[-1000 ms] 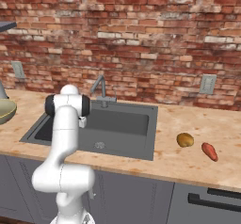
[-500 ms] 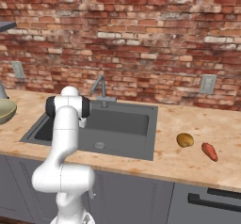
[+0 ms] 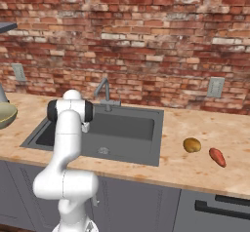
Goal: Remove the potato and sweet potato from the sink. Then move the bowl and cup from the counter to the sink for washing.
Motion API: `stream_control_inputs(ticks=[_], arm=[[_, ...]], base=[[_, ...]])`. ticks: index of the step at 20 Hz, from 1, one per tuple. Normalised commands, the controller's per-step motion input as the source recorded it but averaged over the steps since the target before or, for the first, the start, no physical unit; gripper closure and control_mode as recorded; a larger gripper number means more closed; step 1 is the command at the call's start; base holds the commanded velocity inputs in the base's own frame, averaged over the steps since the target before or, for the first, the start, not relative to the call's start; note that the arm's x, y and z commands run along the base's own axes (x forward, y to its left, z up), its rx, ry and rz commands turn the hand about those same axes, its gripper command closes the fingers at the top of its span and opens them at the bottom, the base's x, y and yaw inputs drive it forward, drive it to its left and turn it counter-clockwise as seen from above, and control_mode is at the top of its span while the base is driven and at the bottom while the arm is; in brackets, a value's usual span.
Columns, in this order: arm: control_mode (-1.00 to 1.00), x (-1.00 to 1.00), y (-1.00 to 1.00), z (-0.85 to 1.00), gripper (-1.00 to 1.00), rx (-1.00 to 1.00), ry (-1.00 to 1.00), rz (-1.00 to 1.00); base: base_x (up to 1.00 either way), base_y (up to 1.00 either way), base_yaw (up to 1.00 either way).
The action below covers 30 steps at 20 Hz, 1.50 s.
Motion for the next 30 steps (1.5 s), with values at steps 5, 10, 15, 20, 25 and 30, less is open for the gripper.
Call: stream_control_inputs(ticks=[5, 10, 15, 20, 25, 30], arm=[[-1.00, 0.16, 0.04, -0.20, -1.00, -0.04, 0.07, 0.00], [-1.00, 0.15, 0.00, -0.07, -1.00, -0.05, 0.01, 0.00], [-1.00, 0.08, 0.00, 0.02, -1.00, -0.04, 0.00, 0.00], [-1.00, 0.00, 0.02, 0.16, -1.00, -0.01, 0.00, 0.00], [-1.00, 0.00, 0.03, 0.25, -1.00, 0.00, 0.00, 0.00], [-1.00, -0.02, 0.00, 0.26, -1.00, 0.00, 0.00, 0.00]], base=[[0.00, 0.00, 0.00], [0.00, 0.00, 0.00], [0.00, 0.00, 0.00], [0.00, 0.00, 0.00], [0.00, 0.00, 0.00], [0.00, 0.00, 0.00]])
